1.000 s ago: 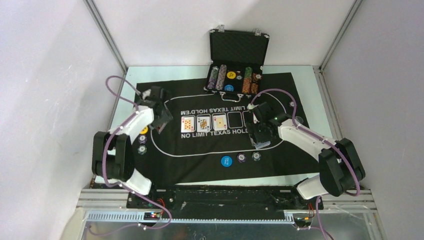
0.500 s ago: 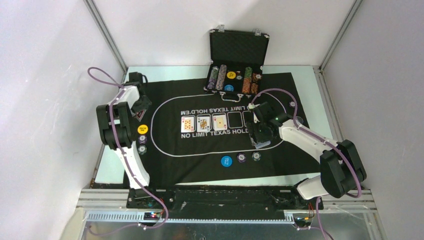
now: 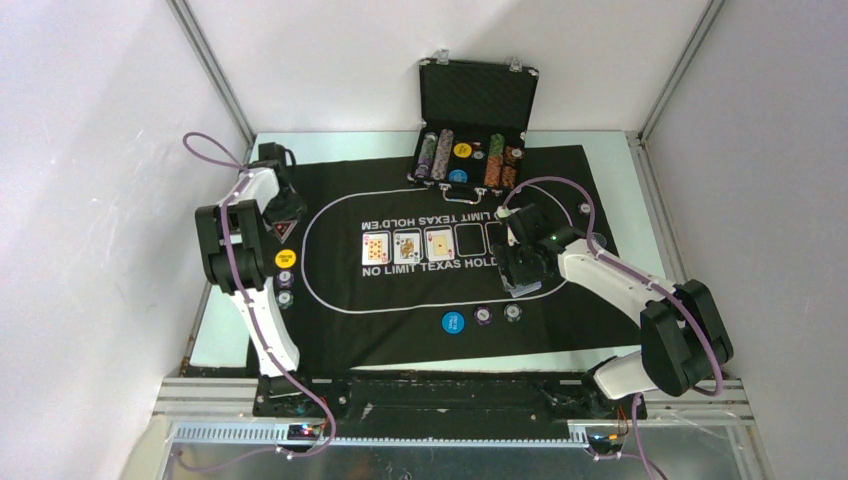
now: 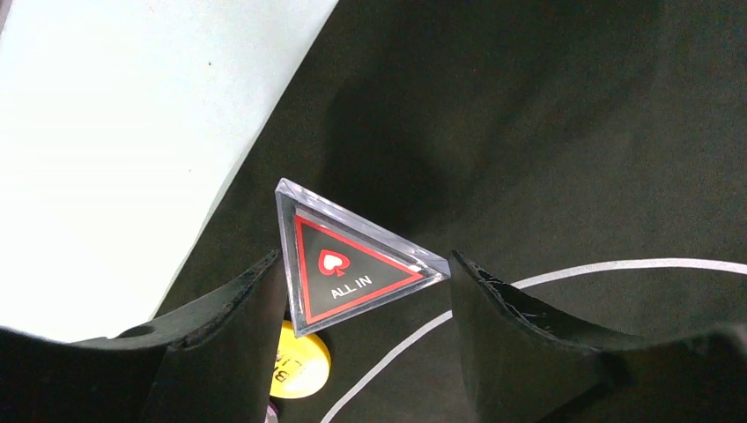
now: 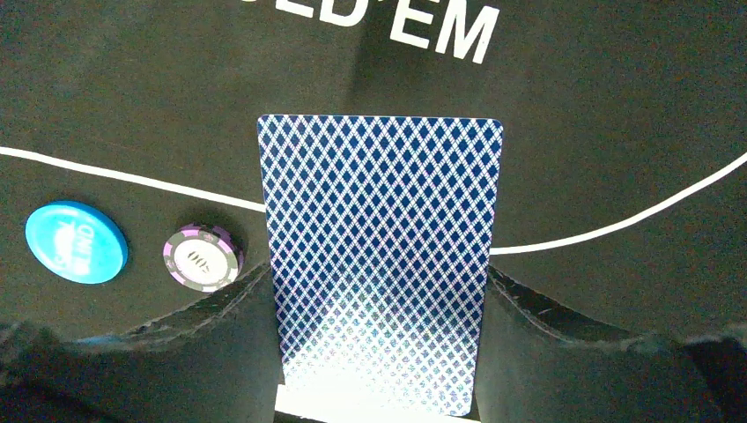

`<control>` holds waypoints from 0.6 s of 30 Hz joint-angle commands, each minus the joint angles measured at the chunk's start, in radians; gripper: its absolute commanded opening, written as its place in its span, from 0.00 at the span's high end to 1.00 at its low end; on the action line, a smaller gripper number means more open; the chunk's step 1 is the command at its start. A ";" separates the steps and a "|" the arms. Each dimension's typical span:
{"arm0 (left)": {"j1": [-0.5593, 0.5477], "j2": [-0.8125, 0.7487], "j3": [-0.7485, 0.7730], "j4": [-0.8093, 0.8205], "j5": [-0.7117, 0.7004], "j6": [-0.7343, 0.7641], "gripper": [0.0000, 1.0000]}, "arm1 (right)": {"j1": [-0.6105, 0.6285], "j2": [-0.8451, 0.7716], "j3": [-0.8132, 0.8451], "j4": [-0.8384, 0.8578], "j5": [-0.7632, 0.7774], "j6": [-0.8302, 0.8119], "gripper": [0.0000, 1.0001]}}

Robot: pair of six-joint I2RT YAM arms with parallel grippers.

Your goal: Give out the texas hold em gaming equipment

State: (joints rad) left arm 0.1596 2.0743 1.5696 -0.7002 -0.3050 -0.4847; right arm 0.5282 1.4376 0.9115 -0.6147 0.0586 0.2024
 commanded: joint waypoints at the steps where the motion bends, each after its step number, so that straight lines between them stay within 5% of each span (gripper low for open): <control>1: 0.003 -0.013 0.026 -0.019 0.024 0.043 0.29 | -0.001 -0.035 0.002 0.022 0.022 0.004 1.00; 8: -0.012 -0.079 0.018 -0.020 0.051 0.050 0.02 | 0.003 -0.038 0.003 0.021 0.022 0.003 1.00; 18: -0.128 -0.453 -0.113 0.073 0.128 -0.037 0.00 | 0.041 -0.045 0.010 0.017 -0.021 -0.045 1.00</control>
State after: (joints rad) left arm 0.0963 1.8618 1.5280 -0.7052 -0.2405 -0.4671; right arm 0.5472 1.4189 0.9115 -0.6151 0.0540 0.1894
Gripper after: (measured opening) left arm 0.995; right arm 0.661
